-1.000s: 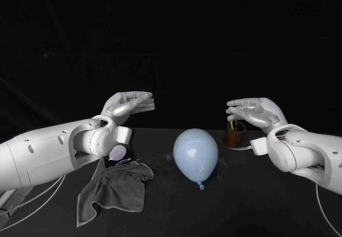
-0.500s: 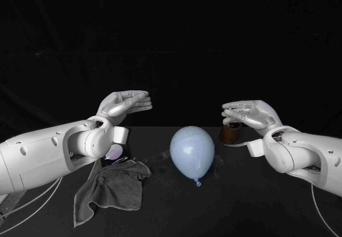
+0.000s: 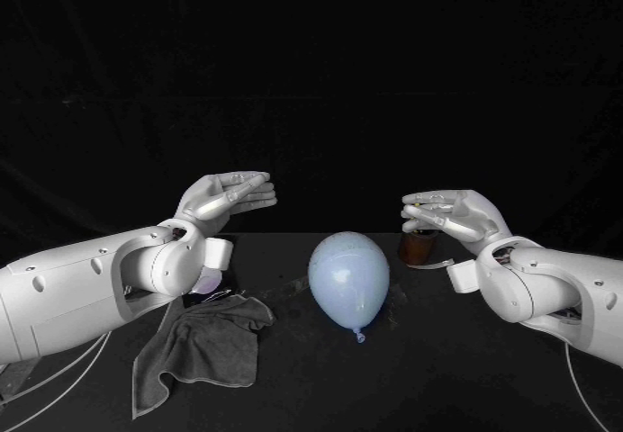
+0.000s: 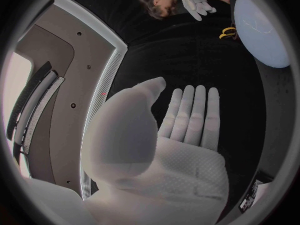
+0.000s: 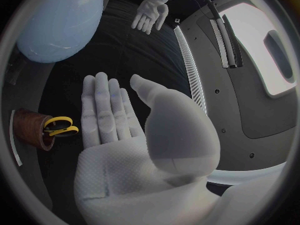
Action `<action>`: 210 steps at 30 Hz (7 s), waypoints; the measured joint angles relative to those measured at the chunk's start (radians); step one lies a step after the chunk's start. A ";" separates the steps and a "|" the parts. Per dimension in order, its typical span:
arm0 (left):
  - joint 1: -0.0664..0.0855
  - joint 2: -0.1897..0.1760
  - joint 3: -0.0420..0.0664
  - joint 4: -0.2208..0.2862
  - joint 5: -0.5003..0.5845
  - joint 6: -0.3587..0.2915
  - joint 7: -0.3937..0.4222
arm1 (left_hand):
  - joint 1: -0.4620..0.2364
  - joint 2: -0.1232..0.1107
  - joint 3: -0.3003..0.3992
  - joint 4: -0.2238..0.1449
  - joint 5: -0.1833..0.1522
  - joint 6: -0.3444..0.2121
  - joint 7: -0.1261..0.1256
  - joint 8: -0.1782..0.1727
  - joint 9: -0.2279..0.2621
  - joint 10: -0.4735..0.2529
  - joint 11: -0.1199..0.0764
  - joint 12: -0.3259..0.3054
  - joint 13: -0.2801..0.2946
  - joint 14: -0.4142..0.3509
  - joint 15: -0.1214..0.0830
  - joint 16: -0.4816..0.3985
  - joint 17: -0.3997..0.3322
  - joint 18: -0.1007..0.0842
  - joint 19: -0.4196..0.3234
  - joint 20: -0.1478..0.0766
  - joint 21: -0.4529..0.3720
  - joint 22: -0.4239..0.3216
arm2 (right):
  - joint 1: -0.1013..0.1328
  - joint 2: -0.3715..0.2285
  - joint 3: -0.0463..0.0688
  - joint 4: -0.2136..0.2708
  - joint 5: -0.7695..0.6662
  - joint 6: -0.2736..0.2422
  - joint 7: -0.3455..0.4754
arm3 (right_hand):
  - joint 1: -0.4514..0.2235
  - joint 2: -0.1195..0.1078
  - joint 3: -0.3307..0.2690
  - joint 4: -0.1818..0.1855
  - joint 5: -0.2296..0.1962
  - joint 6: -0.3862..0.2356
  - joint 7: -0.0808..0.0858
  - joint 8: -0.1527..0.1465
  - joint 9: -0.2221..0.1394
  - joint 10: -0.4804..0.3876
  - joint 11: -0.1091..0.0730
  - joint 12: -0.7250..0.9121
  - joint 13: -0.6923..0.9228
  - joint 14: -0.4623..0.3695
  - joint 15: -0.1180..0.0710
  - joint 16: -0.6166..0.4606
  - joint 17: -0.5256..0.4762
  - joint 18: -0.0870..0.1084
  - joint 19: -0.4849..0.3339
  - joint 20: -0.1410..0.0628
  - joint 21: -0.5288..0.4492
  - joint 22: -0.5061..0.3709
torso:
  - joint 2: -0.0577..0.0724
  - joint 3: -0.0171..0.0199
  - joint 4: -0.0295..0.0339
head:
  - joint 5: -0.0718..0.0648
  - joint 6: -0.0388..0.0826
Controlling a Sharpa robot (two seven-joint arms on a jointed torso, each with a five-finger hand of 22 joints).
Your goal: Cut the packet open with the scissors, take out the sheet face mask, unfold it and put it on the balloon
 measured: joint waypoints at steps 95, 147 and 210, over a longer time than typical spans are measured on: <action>-0.001 -0.021 0.000 -0.040 -0.010 -0.006 -0.021 | 0.046 0.030 -0.072 0.001 0.004 -0.014 0.011 0.005 -0.025 -0.010 0.007 0.044 0.003 0.036 -0.007 0.049 0.035 -0.004 0.048 -0.012 0.027 0.004 | -0.003 -0.019 -0.001 0.017 -0.022 0.000 -0.004 | 0.014 0.005 0.000 0.006 0.074 -0.010 -0.008 -0.008 -0.011 -0.001 -0.005 0.000 0.002 0.015 -0.008 0.004 -0.002 0.007 0.027 -0.003 0.008 -0.065 | -0.001 0.0014 -0.0009 | 0.032 -0.004; -0.032 0.266 -0.033 -0.528 -1.089 0.040 -0.169 | 0.269 -0.031 -0.615 0.143 0.029 -0.377 -0.055 -0.112 -0.166 -0.657 -0.014 -0.023 -0.022 -0.682 0.026 -0.114 -0.142 -0.101 -0.661 0.006 -0.089 -0.042 | -0.008 -0.002 -0.001 0.030 -0.041 0.001 -0.020 | 0.019 0.011 0.003 0.003 0.050 -0.013 -0.001 -0.012 -0.017 -0.007 0.000 0.000 0.001 0.011 -0.003 0.000 -0.007 -0.008 0.028 -0.004 0.008 -0.080 | 0.006 0.0013 -0.0032 | 0.056 -0.024; -0.094 0.519 -0.025 -0.865 -1.367 0.207 -0.320 | 0.240 -0.029 -0.412 0.166 -0.159 -0.494 -0.066 -0.109 -0.189 -0.688 0.014 -0.025 -0.022 -0.644 0.023 -0.097 -0.128 -0.094 -0.616 -0.001 -0.081 -0.033 | 0.021 -0.011 0.000 0.088 -0.056 -0.006 -0.033 | 0.019 0.011 0.006 0.005 0.050 -0.025 0.000 -0.020 -0.020 -0.014 0.007 0.000 0.001 0.004 0.004 -0.004 -0.010 -0.008 0.023 0.001 0.008 -0.089 | 0.061 0.0014 -0.0240 | 0.049 -0.023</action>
